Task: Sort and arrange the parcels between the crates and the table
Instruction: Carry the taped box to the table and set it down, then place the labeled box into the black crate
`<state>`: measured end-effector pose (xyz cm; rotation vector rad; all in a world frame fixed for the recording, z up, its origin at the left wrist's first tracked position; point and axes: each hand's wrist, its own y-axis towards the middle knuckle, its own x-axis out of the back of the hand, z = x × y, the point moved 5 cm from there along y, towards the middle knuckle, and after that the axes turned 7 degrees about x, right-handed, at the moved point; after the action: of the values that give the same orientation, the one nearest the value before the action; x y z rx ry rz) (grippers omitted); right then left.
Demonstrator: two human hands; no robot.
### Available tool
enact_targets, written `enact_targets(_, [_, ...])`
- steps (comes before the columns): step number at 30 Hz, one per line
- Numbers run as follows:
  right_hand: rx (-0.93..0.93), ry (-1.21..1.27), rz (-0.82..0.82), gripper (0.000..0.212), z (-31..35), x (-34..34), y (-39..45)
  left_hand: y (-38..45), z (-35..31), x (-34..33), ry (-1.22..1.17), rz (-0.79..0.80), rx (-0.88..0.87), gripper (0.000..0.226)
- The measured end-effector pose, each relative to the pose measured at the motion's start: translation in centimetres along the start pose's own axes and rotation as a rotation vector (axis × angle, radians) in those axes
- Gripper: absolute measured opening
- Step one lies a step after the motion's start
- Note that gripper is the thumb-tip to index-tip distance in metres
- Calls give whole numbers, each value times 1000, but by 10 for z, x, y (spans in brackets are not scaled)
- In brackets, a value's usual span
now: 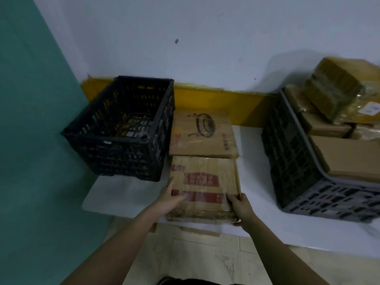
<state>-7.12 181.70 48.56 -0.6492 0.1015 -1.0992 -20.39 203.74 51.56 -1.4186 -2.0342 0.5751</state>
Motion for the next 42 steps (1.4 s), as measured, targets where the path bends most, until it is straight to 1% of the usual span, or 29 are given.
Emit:
enact_targets(1, [8, -3, -11, 42, 1, -1, 0, 7, 0, 2, 63, 11, 24, 100])
enact_targets(2, [11, -11, -20, 43, 2, -2, 0, 13, 1, 3, 125, 21, 59, 109])
enact_targets(3, [14, -20, -29, 44, 3, -3, 1, 19, 2, 3, 185, 19, 72, 112])
enact_targets(5, [28, -24, -53, 45, 5, -4, 6, 28, 1, 3, 254, -15, 43, 110])
enact_targets(8, [59, -20, -75, 51, 7, -8, 17, 39, -1, 5, 263, -75, 3, 106])
enact_targets(12, [71, -12, -62, 50, 7, -10, 23, 52, 1, 8, 278, -88, -7, 105])
enact_targets(16, [105, 17, -86, 45, 7, -9, 21, 49, 1, 9, 206, -104, -36, 104])
enact_targets(19, [113, 19, -63, 48, 8, -5, 17, 40, 1, 8, 46, -121, -79, 103])
enact_targets(23, [125, 13, 9, 44, 14, 10, 1, 25, 19, 16, -171, -155, -75, 105])
enact_targets(25, [158, 34, 49, 48, 15, 17, -6, 19, 27, 19, -214, -152, -81, 105])
enact_targets(28, [142, 140, 110, 46, 12, 22, -13, 13, 29, 23, -262, -145, -72, 105])
enact_targets(30, [153, 194, 82, 42, 8, 25, -11, 14, 29, 26, -293, -147, -67, 105])
enact_targets(32, [177, 159, -23, 31, 1, 32, -5, 11, 28, 27, -300, -131, -63, 105])
enact_targets(34, [160, 93, -92, 39, -11, 41, 2, 8, 29, 25, -276, -109, -53, 104])
enact_targets(35, [127, 98, -81, 46, -17, 43, 3, 6, 31, 24, -266, -99, -49, 104])
enact_targets(36, [66, 140, -34, 53, -25, 44, 3, 5, 33, 21, -260, -88, -46, 104])
enact_targets(38, [-69, 263, 144, 66, -35, 40, -4, 2, 36, 16, -266, -66, -45, 104])
enact_targets(39, [-101, 311, 222, 67, -35, 38, -10, 0, 37, 13, -276, -54, -44, 104])
enact_targets(40, [-91, 344, 246, 66, -30, 37, -16, -1, 37, 9, -290, -40, -38, 102])
enact_targets(41, [-52, 354, 213, 64, -24, 39, -19, -2, 35, 6, -298, -29, -38, 99])
enact_targets(42, [5, 353, 143, 60, -16, 42, -20, -2, 31, 2, -289, -22, -41, 92])
